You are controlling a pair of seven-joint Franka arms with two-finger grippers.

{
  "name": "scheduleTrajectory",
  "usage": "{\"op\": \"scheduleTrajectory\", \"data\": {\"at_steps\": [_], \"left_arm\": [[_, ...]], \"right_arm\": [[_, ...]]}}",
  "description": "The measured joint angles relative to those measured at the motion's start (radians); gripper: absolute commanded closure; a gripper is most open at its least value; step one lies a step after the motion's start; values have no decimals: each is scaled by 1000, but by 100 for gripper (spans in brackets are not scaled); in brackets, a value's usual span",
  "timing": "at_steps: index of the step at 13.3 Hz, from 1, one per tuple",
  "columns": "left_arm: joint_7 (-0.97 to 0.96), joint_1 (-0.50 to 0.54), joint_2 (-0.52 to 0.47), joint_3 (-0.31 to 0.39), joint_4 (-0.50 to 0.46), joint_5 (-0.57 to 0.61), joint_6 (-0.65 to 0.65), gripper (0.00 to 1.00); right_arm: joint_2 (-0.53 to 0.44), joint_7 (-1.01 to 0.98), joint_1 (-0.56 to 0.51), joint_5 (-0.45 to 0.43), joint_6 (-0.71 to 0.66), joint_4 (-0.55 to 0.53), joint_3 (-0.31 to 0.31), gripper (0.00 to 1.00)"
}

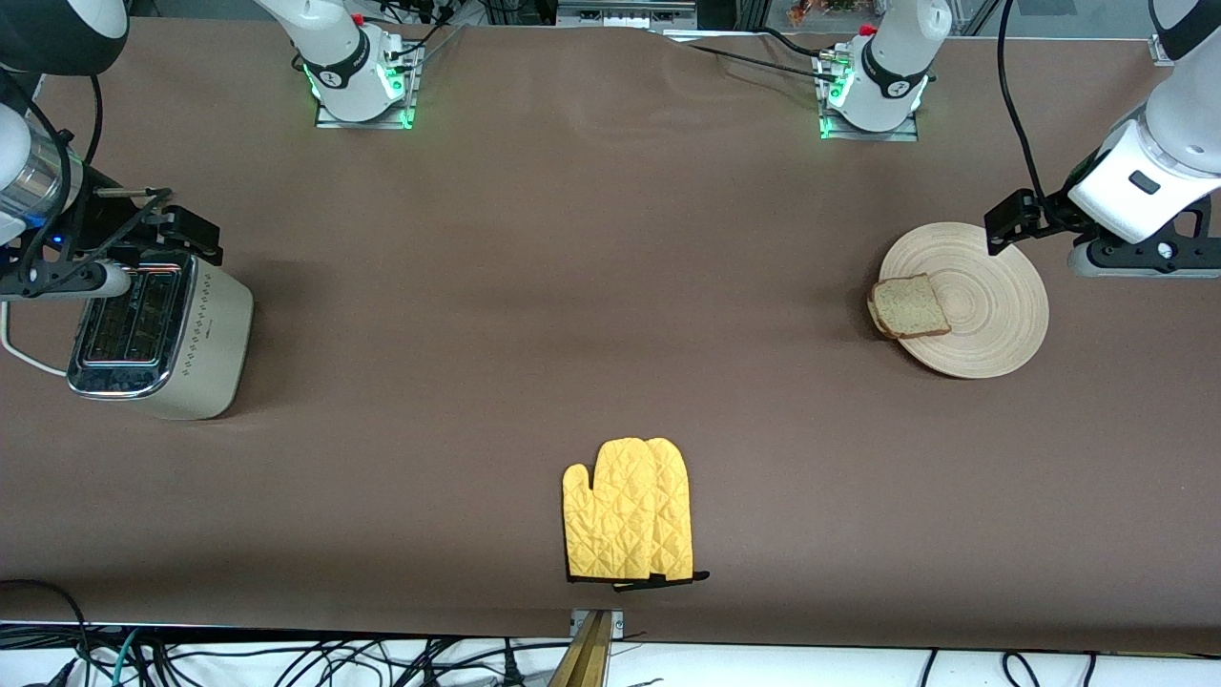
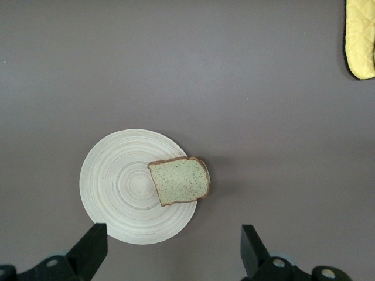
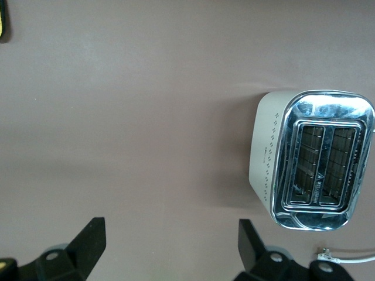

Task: Move plate and put bread in toaster

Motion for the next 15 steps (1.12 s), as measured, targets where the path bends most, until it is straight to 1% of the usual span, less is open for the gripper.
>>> {"op": "scheduleTrajectory", "data": {"at_steps": [3,7,15], "left_arm": [[-6,6,2,3,0,-2,-1,0],[-7,39,12,6,0,-13,-2,0],[-9,36,13,-2,0,-14,-3,0]], "right_arm": [[1,0,0,0,0,0,0,0],[3,0,0,0,0,0,0,0],[3,0,-1,0,0,0,-1,0]]}}
